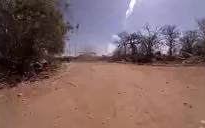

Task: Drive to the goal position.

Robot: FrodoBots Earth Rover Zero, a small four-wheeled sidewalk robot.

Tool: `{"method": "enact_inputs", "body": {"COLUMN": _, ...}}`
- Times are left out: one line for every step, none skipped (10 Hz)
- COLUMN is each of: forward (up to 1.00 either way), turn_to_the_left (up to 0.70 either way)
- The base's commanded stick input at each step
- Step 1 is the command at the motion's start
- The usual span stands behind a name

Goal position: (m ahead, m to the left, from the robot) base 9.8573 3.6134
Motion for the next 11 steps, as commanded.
{"method": "enact_inputs", "body": {"forward": 1.00, "turn_to_the_left": 0.00}}
{"method": "enact_inputs", "body": {"forward": 1.00, "turn_to_the_left": 0.00}}
{"method": "enact_inputs", "body": {"forward": 1.00, "turn_to_the_left": 0.00}}
{"method": "enact_inputs", "body": {"forward": 1.00, "turn_to_the_left": 0.00}}
{"method": "enact_inputs", "body": {"forward": 1.00, "turn_to_the_left": 0.00}}
{"method": "enact_inputs", "body": {"forward": 1.00, "turn_to_the_left": 0.00}}
{"method": "enact_inputs", "body": {"forward": 1.00, "turn_to_the_left": 0.00}}
{"method": "enact_inputs", "body": {"forward": 1.00, "turn_to_the_left": 0.00}}
{"method": "enact_inputs", "body": {"forward": 1.00, "turn_to_the_left": 0.00}}
{"method": "enact_inputs", "body": {"forward": 1.00, "turn_to_the_left": 0.00}}
{"method": "enact_inputs", "body": {"forward": 1.00, "turn_to_the_left": 0.00}}
